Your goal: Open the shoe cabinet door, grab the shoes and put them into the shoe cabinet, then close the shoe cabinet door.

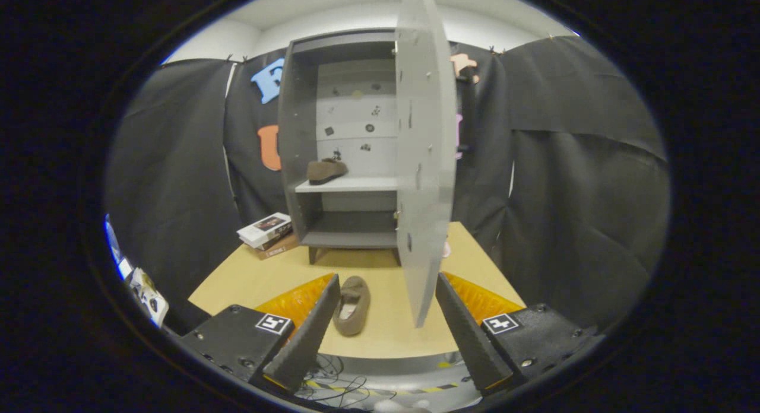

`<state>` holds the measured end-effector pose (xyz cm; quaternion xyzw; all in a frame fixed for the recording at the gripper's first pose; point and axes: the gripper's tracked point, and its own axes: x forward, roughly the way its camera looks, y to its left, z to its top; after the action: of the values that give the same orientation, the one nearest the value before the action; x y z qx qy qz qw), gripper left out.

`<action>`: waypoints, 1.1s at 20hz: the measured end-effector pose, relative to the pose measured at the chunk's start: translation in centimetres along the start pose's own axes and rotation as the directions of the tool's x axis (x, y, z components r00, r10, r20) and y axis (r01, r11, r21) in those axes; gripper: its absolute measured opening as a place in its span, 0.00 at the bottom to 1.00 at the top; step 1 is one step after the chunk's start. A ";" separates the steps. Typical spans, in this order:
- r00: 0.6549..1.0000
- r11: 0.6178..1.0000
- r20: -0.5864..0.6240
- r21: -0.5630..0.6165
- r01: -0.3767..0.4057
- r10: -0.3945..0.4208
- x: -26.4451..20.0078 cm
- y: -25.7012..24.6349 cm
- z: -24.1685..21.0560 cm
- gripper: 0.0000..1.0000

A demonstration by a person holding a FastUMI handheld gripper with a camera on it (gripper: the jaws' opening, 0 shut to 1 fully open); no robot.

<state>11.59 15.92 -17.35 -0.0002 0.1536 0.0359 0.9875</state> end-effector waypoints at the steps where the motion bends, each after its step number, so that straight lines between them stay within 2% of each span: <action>1: 1.000 1.000 -0.020 0.001 -0.018 0.018 1.0 1.2 -0.9 1.00; 8: 0.985 0.995 -0.136 0.031 -0.099 0.102 10.3 7.7 -7.6 1.00; 12: 0.965 0.986 -0.216 0.109 -0.130 0.151 16.0 10.8 -10.9 1.00; 22: 0.920 0.984 -0.368 0.163 -0.075 0.132 28.5 11.5 -16.6 1.00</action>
<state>32.84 29.24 -41.67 0.0731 0.3426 0.0762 0.9335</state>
